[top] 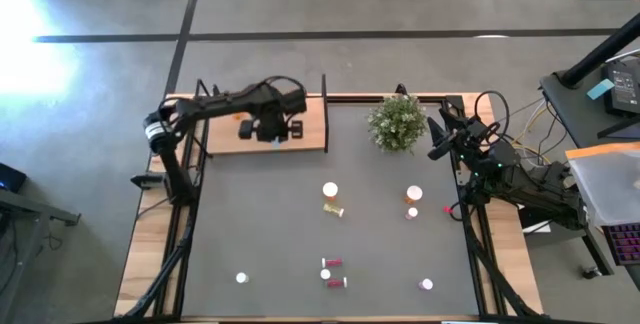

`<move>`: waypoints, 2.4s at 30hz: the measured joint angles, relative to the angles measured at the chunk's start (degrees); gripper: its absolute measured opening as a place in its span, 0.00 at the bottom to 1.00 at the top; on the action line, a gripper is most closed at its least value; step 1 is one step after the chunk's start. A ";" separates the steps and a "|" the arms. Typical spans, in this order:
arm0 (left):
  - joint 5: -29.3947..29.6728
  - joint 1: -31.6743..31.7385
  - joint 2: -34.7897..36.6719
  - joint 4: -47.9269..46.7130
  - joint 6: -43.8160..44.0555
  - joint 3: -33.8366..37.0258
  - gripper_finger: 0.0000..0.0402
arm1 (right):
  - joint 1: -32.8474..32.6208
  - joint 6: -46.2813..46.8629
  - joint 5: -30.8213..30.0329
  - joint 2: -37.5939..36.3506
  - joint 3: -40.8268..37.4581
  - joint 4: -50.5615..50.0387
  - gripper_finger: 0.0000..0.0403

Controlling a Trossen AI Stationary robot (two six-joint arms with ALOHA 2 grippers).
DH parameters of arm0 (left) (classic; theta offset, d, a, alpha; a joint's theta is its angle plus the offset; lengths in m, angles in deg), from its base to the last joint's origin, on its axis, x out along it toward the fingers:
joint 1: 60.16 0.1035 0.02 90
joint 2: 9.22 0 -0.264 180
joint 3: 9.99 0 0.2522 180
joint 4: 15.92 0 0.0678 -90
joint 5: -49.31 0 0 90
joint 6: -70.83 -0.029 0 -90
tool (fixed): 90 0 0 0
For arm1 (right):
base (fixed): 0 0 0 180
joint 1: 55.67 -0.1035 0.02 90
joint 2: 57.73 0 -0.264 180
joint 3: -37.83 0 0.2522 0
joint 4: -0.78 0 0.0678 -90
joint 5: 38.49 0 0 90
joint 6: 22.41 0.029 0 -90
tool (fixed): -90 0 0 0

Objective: Pick and place medicine bottles onto shelf by color
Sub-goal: Put the top small blue pill bottle on the shelf, then put the left large orange pill bottle on the shelf aligned with the other large orange pill bottle

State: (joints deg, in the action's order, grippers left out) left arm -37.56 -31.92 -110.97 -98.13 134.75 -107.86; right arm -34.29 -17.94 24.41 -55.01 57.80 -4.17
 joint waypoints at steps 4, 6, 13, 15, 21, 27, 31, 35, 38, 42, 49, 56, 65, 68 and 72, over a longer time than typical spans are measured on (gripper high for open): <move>0.14 2.99 -2.31 0.26 -2.13 -2.45 0.23 | -0.01 0.00 0.01 0.00 0.00 -0.01 0.62; 0.22 3.95 -3.39 1.06 -3.81 -3.35 0.23 | 0.01 0.00 -0.01 0.00 -0.01 0.01 0.62; 0.16 6.41 -7.06 1.53 -9.00 -6.74 0.23 | 0.01 0.00 0.01 0.00 0.01 0.01 0.62; 0.38 7.15 -7.52 1.48 -10.36 -7.41 0.23 | 0.00 0.00 0.01 0.00 0.01 0.00 0.62; 0.58 10.14 -7.83 2.44 -13.72 -8.12 0.23 | -0.01 0.00 -0.01 0.00 0.01 0.01 0.62; 1.12 13.04 -7.83 2.66 -16.00 -8.18 0.23 | 0.00 0.02 0.01 0.00 0.00 0.00 0.62; 2.22 14.13 -7.83 4.08 -18.13 -8.18 0.23 | -0.01 0.00 -0.01 0.00 -0.01 0.01 0.62; 2.43 14.56 -7.83 4.69 -18.50 -8.18 0.23 | 0.00 0.00 0.00 0.00 0.01 0.00 0.62; 2.82 14.56 -7.83 5.02 -19.77 -8.18 0.23 | 0.00 0.00 0.01 0.00 -0.01 0.01 0.62; 3.99 14.59 -7.83 5.41 -19.79 -8.14 0.23 | -0.01 0.00 0.00 0.00 0.00 0.01 0.62; 4.27 14.67 -7.83 5.49 -19.86 -8.06 0.23 | -0.01 0.00 0.01 0.00 -0.01 0.00 0.62; 3.89 14.67 -7.83 5.60 -19.85 -7.98 0.31 | 0.01 0.02 0.00 0.00 0.00 0.00 0.62; 3.89 14.67 -7.82 8.38 -19.87 -7.96 0.40 | 0.00 0.00 0.01 0.00 0.01 0.00 0.62; 3.87 14.67 -7.12 8.20 -19.85 -7.89 0.42 | 0.00 0.02 0.01 0.00 -0.01 0.00 0.62; 4.60 14.61 -5.52 8.53 -19.88 -8.11 0.46 | 0.00 0.01 -0.01 0.00 0.00 0.00 0.62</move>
State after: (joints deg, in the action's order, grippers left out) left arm -32.95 -17.31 -116.49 -89.60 114.88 -115.98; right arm -34.30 -17.93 24.40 -55.01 57.79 -4.17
